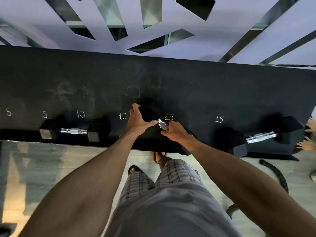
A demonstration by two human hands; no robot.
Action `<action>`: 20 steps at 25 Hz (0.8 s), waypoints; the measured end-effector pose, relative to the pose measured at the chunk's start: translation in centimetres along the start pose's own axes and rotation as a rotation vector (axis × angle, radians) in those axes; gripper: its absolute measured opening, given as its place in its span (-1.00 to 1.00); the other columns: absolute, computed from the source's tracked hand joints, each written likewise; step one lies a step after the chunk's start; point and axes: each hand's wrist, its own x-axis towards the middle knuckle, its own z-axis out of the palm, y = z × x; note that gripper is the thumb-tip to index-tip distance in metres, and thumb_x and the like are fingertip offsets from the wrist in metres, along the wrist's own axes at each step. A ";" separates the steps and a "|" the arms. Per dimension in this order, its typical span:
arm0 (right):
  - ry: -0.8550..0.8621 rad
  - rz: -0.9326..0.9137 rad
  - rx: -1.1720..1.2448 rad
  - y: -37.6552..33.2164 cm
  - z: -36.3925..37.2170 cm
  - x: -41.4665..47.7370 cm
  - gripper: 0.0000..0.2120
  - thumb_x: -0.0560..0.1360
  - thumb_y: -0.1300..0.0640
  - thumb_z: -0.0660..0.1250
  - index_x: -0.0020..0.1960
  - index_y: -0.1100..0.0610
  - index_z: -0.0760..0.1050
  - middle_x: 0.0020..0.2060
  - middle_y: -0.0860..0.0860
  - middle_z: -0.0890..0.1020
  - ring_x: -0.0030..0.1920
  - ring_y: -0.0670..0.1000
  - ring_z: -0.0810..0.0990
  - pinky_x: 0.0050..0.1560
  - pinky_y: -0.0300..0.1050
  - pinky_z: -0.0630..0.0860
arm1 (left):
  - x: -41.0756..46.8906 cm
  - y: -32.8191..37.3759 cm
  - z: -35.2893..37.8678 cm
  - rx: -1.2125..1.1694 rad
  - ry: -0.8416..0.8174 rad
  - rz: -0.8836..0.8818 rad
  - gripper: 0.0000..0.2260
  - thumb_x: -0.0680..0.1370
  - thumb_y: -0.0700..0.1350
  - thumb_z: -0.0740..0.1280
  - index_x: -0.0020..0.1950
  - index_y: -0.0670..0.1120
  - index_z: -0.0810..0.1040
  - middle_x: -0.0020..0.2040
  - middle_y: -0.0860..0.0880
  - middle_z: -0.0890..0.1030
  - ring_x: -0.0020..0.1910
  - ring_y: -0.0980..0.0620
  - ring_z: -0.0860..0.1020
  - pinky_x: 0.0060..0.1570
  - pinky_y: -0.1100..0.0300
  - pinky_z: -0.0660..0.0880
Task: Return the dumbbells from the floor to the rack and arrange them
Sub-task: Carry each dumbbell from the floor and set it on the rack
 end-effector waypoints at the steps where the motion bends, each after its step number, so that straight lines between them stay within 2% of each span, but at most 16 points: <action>1: 0.002 0.006 0.005 -0.1 0.0 -0.1 -0.70 0.51 0.00 0.39 0.12 0.19 0.51 -0.16 0.06 0.62 -0.20 0.03 0.63 -0.19 -0.06 0.58 | 0.1 0.0 -0.1 0.015 -0.010 0.002 -0.24 0.33 0.06 0.58 0.34 -0.05 0.20 0.35 -0.13 0.34 0.28 -0.08 0.42 0.08 0.11 0.40; 3: 0.004 0.029 0.007 -0.4 0.3 -0.6 -0.66 0.54 0.02 0.33 0.22 0.19 0.44 -0.07 0.09 0.60 -0.13 0.06 0.63 -0.12 -0.01 0.59 | 0.4 -0.2 -0.1 0.026 -0.029 0.000 -0.15 0.31 0.10 0.58 0.42 -0.04 0.15 0.42 -0.14 0.30 0.38 -0.11 0.37 0.24 0.02 0.41; 6: 0.096 0.007 -0.165 -0.6 0.6 -2.0 -0.56 0.55 0.02 0.28 0.36 0.19 0.32 0.18 0.19 0.50 0.19 0.19 0.52 0.16 0.12 0.53 | -0.4 -0.7 -0.1 0.029 -0.020 -0.007 -0.14 0.35 0.12 0.54 0.47 -0.05 0.11 0.45 -0.15 0.27 0.42 -0.14 0.32 0.34 -0.07 0.38; 10: 0.276 -0.135 -0.344 -1.3 0.9 -5.0 -0.57 0.55 0.06 0.24 0.37 0.18 0.31 0.25 0.20 0.44 0.23 0.20 0.46 0.19 0.11 0.48 | -3.9 -4.2 -1.0 0.112 -0.031 -0.102 -0.43 0.49 0.08 0.43 0.38 -0.09 0.29 0.36 -0.16 0.46 0.32 -0.18 0.47 0.26 -0.09 0.45; 12: 0.289 -0.194 -0.373 -2.7 1.7 -6.7 -0.59 0.56 0.06 0.22 0.37 0.17 0.31 0.26 0.19 0.43 0.23 0.19 0.46 0.20 0.12 0.49 | -6.4 -7.5 -1.4 0.107 -0.044 -0.155 -0.56 0.52 0.08 0.40 0.29 -0.11 0.41 0.27 -0.16 0.54 0.24 -0.18 0.53 0.22 -0.05 0.49; 15: 0.188 -0.254 -0.476 -4.9 4.1 -8.6 -0.66 0.57 0.05 0.21 0.29 0.17 0.35 0.22 0.18 0.47 0.24 0.20 0.47 0.20 0.13 0.47 | -11.0 -12.8 -1.4 0.060 -0.035 -0.190 -0.62 0.57 0.06 0.33 0.26 -0.16 0.46 0.24 -0.19 0.56 0.26 -0.19 0.52 0.21 -0.02 0.48; 18: -0.024 -0.354 -0.543 -8.0 8.7 -10.7 -0.76 0.57 0.04 0.21 0.17 0.14 0.43 0.10 0.16 0.60 0.13 0.22 0.58 0.06 0.04 0.52 | -17.4 -19.1 -0.8 -0.035 0.004 -0.264 -0.60 0.60 0.04 0.29 0.31 -0.21 0.43 0.26 -0.21 0.54 0.28 -0.18 0.50 0.21 0.02 0.45; 20: -0.138 -0.405 -0.651 -10.0 12.9 -12.4 -0.78 0.59 0.03 0.20 0.16 0.12 0.46 0.09 0.12 0.62 0.10 0.18 0.60 0.01 -0.02 0.52 | -21.8 -23.7 0.2 -0.141 0.061 -0.318 -0.62 0.59 0.01 0.31 0.28 -0.23 0.44 0.21 -0.23 0.58 0.24 -0.20 0.53 0.16 0.03 0.46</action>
